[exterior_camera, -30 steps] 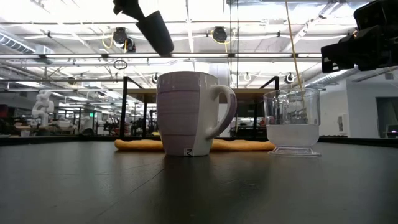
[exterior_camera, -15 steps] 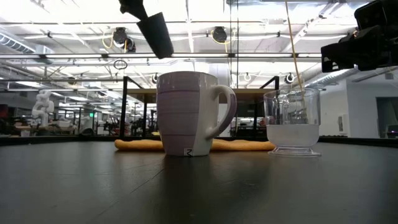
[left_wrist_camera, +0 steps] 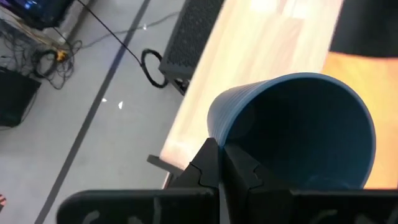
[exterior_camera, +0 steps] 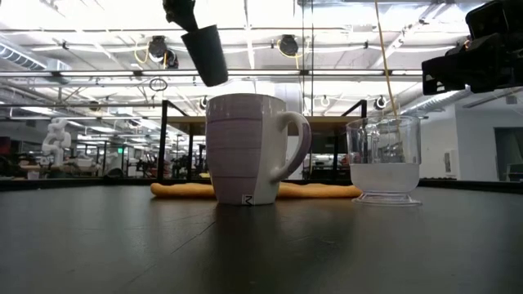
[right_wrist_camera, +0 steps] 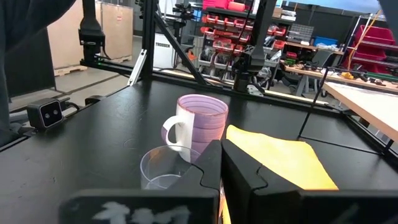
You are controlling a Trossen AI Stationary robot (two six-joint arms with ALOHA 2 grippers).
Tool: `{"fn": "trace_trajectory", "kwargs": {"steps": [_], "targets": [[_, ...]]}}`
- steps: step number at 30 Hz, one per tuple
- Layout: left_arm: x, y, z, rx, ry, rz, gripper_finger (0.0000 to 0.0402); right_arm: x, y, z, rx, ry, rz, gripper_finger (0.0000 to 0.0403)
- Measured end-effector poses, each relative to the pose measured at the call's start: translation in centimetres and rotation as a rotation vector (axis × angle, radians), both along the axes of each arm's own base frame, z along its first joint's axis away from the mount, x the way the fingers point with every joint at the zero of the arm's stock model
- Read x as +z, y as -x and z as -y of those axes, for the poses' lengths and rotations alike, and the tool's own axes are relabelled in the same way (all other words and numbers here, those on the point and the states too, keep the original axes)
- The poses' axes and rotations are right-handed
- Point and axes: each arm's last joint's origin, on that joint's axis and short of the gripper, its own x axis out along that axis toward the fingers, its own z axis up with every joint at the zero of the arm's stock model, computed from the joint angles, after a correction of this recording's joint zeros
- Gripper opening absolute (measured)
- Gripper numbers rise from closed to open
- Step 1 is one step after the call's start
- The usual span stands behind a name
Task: Stack small to large cups/mugs on shelf
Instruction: Put the blue cup on the shelf
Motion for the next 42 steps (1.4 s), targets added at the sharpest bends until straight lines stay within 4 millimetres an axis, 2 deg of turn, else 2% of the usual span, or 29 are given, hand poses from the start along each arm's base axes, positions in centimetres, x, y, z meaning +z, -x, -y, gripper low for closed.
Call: {"fn": "trace_trajectory", "kwargs": {"steps": [19,42], "targets": [[-2.1,-1.2,-0.3,-0.031,0.149,-0.094,0.0001,0.4,0.0,0.0,0.0,0.001,0.047,0.0],[-2.7,-1.0,0.3,-0.002,0.191,-0.173,0.0001,0.4,0.0,0.0,0.001,0.038,0.054,0.0]]}}
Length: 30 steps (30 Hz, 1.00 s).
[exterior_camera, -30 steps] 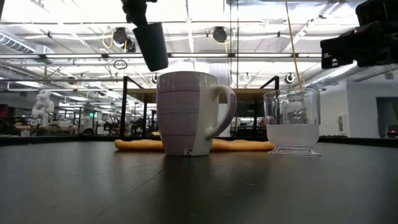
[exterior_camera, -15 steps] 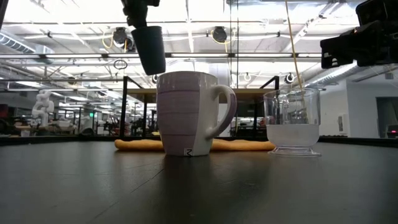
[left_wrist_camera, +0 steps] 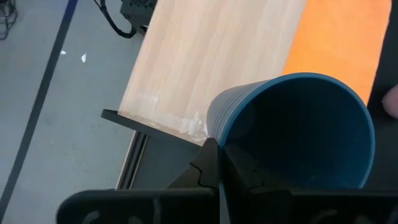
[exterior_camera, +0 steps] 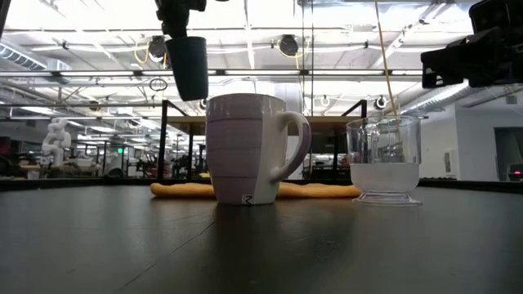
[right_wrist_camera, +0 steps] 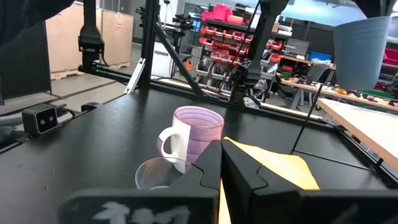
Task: Stack small to large cups/mugs on shelf
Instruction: Put the blue cup on the shelf
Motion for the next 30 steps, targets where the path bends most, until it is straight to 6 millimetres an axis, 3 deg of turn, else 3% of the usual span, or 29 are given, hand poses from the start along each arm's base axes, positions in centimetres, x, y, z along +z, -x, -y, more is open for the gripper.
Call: {"fn": "trace_trajectory", "kwargs": {"steps": [11,30], "targets": [[-1.2,-1.3,-0.6,0.018,0.031,-0.039,0.0001,0.0,0.0,0.0,0.0,0.008,0.002,0.0],[-1.2,-1.4,-0.4,0.006,0.083,-0.007,0.0001,0.0,0.0,0.0,0.0,0.008,0.001,0.0]]}}
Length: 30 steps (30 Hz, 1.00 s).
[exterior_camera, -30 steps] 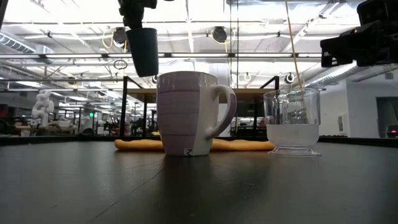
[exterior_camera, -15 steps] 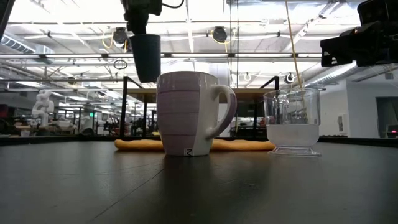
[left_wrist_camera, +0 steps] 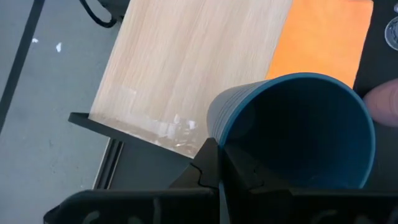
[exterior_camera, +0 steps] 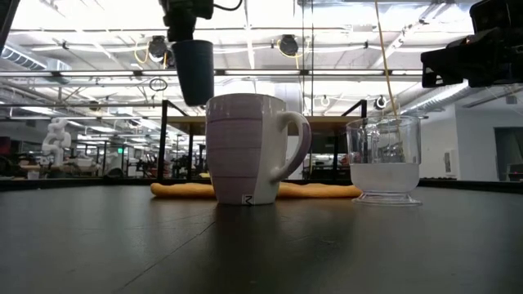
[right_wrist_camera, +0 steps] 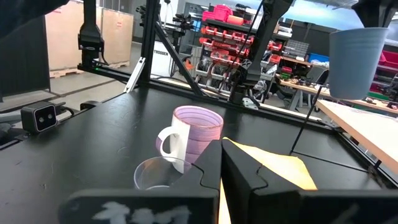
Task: Stack small to large cups/mugs on shelf
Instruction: Put the blue cup on the shelf
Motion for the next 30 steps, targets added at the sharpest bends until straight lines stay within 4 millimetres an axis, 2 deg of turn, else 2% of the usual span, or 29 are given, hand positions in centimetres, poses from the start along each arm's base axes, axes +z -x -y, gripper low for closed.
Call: {"fn": "trace_trajectory", "kwargs": {"steps": [15,30], "targets": [[-1.9,-1.3,-1.1,0.027,0.015,-0.1,0.0001,0.0,0.0,0.0,0.0,0.0,-0.001,0.0],[-1.9,-1.1,-1.7,0.027,-0.005,-0.092,0.0001,0.0,0.0,0.0,0.0,0.0,0.0,0.0]]}}
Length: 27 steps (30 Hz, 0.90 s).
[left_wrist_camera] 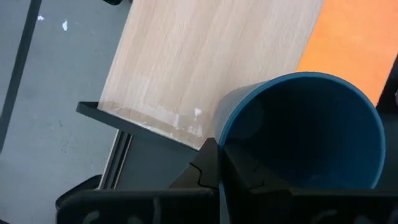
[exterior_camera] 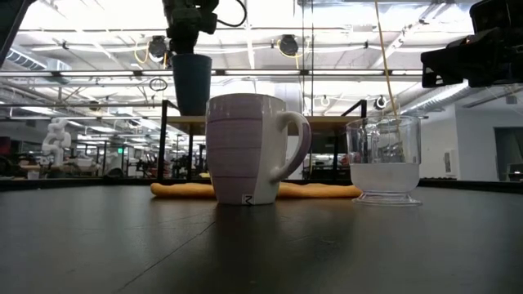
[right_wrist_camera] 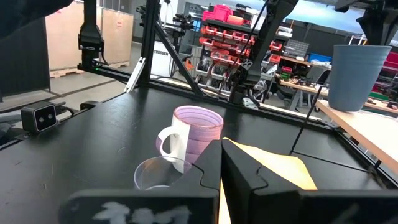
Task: Stack small to large cups/mugs on shelf
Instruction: Put the blue cup on the shelf
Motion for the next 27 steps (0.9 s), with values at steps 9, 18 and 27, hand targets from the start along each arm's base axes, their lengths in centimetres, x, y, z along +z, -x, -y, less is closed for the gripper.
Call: {"fn": "trace_trajectory", "kwargs": {"steps": [9,18,27], "targets": [[0.0,0.6,-0.8,0.001,0.048,0.039,0.0001,0.0,0.0,0.0,0.0,0.0,-0.001,0.0],[-0.1,1.9,-1.9,0.05,0.099,0.038,0.0001,0.0,0.0,0.0,0.0,0.0,0.0,0.0],[-0.1,1.4,-1.3,0.027,0.06,0.009,0.0001,0.0,0.0,0.0,0.0,0.003,0.001,0.0]]}}
